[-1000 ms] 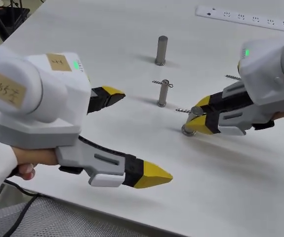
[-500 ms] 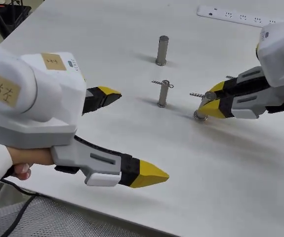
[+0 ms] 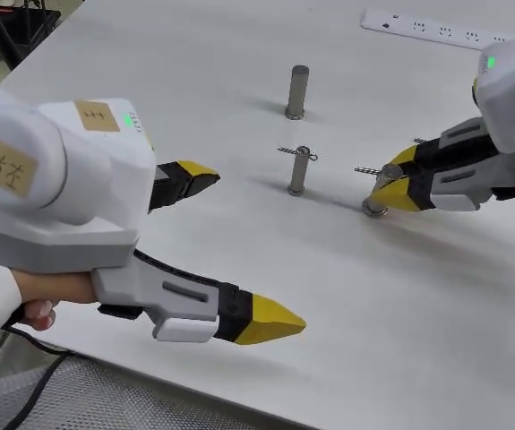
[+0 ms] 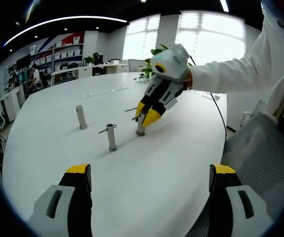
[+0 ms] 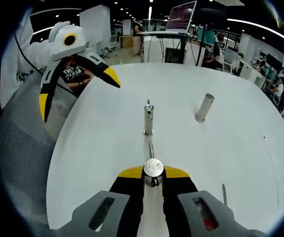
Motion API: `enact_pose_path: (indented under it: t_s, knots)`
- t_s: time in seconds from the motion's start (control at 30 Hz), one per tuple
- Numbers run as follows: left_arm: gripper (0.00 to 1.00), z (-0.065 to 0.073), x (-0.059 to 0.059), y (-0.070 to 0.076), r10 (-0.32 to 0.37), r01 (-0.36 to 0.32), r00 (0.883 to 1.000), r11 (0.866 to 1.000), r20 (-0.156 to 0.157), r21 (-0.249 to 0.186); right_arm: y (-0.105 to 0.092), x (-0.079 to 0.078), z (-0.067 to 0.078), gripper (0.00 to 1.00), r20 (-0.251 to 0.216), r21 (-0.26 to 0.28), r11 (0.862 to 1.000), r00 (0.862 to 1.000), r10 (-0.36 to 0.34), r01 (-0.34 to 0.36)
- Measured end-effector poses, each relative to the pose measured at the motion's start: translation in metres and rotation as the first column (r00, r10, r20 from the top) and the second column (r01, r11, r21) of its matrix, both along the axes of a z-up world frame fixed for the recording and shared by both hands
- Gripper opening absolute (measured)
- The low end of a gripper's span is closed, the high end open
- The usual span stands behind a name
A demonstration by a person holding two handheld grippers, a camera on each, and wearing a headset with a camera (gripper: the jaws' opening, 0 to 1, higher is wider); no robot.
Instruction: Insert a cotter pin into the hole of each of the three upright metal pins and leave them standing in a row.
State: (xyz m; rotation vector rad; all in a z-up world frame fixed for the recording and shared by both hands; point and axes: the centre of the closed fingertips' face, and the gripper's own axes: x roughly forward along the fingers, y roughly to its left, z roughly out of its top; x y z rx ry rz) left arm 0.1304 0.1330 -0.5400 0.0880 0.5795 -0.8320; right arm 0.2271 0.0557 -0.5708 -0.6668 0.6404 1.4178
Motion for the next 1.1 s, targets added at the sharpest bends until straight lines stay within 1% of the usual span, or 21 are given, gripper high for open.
enact_pose_path:
  t_s: [0.27, 0.37, 0.47, 0.6, 0.67, 0.73, 0.8, 0.93, 1.1]
  knots:
    - [0.99, -0.003, 0.000, 0.000, -0.003, 0.003, 1.000, 1.000, -0.007, 0.007, 0.003, -0.001, 0.000, 0.08, -0.010, 0.013, 1.000, 1.000, -0.005, 0.005]
    - [0.99, -0.002, -0.001, -0.001, -0.001, 0.000, 1.000, 1.000, -0.011, -0.004, 0.005, -0.003, 0.000, 0.08, -0.017, 0.020, 1.000, 1.000, 0.000, 0.000]
    - [0.99, -0.002, 0.000, 0.000, 0.002, -0.002, 1.000, 1.000, -0.011, 0.001, 0.006, -0.001, 0.000, 0.08, -0.010, 0.021, 1.000, 1.000, -0.002, 0.002]
    - [0.99, -0.002, -0.001, -0.001, -0.001, 0.001, 1.000, 1.000, -0.010, -0.001, 0.007, -0.001, 0.000, 0.08, -0.012, 0.026, 1.000, 1.000, -0.002, 0.003]
    - [0.99, -0.003, -0.001, -0.001, -0.004, 0.004, 1.000, 1.000, -0.015, 0.000, 0.007, 0.002, -0.001, 0.08, -0.009, 0.026, 1.000, 1.000, 0.005, -0.004]
    - [0.99, -0.006, -0.002, -0.001, -0.006, 0.006, 1.000, 1.000, -0.027, 0.003, 0.008, 0.003, -0.001, 0.08, -0.011, 0.027, 1.000, 1.000, 0.004, -0.004]
    - [0.98, -0.008, -0.002, 0.000, -0.006, 0.007, 0.999, 1.000, -0.032, 0.011, 0.008, 0.003, -0.001, 0.08, -0.012, 0.028, 1.000, 1.000, 0.005, -0.005]
    - [0.98, -0.009, -0.002, 0.000, -0.006, 0.007, 0.999, 1.000, -0.035, 0.018, 0.010, 0.003, 0.000, 0.08, -0.020, 0.037, 0.999, 1.000, -0.009, 0.010]
    - [0.97, -0.009, -0.003, 0.000, -0.009, 0.010, 0.999, 1.000, -0.037, 0.019, 0.011, 0.001, 0.001, 0.08, -0.018, 0.039, 0.999, 1.000, 0.000, 0.001]
